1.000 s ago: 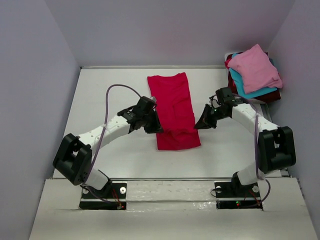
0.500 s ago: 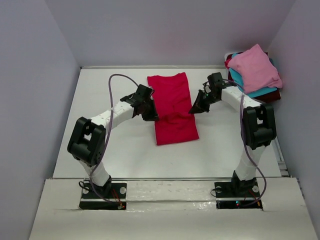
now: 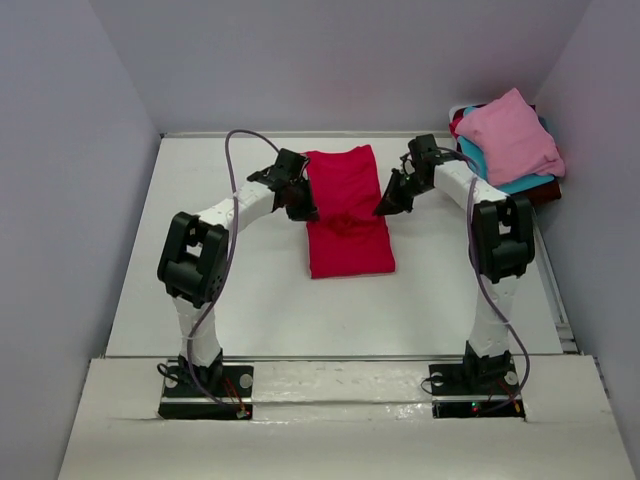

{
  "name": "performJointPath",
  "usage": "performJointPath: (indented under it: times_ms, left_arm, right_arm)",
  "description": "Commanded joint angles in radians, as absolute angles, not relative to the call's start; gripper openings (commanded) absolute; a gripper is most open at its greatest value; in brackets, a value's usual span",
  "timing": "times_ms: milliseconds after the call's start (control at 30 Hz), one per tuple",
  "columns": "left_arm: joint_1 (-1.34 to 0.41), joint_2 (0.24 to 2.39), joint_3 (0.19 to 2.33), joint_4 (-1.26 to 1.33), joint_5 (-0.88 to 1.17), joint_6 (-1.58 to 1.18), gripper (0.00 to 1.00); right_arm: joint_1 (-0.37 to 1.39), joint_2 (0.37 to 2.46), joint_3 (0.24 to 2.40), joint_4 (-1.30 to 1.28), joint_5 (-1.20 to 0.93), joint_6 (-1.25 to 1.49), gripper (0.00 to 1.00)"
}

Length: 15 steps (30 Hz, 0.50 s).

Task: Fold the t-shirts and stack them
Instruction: Fold the tshirt

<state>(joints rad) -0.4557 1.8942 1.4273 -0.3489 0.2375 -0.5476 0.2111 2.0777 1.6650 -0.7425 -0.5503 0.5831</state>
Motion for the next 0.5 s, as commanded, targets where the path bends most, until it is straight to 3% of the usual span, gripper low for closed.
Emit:
performJointPath:
  times_ms: [0,467]
  left_arm:
    - [-0.446,1.931,1.502,-0.360,0.268,-0.511,0.06]
    - [-0.428,2.006,1.542,-0.361,0.275,-0.508,0.06]
  right_arm:
    - [0.215,2.089,1.718,-0.764,-0.528,0.571,0.07]
    - [0.215,2.172,1.775,-0.773,-0.515,0.581,0.07]
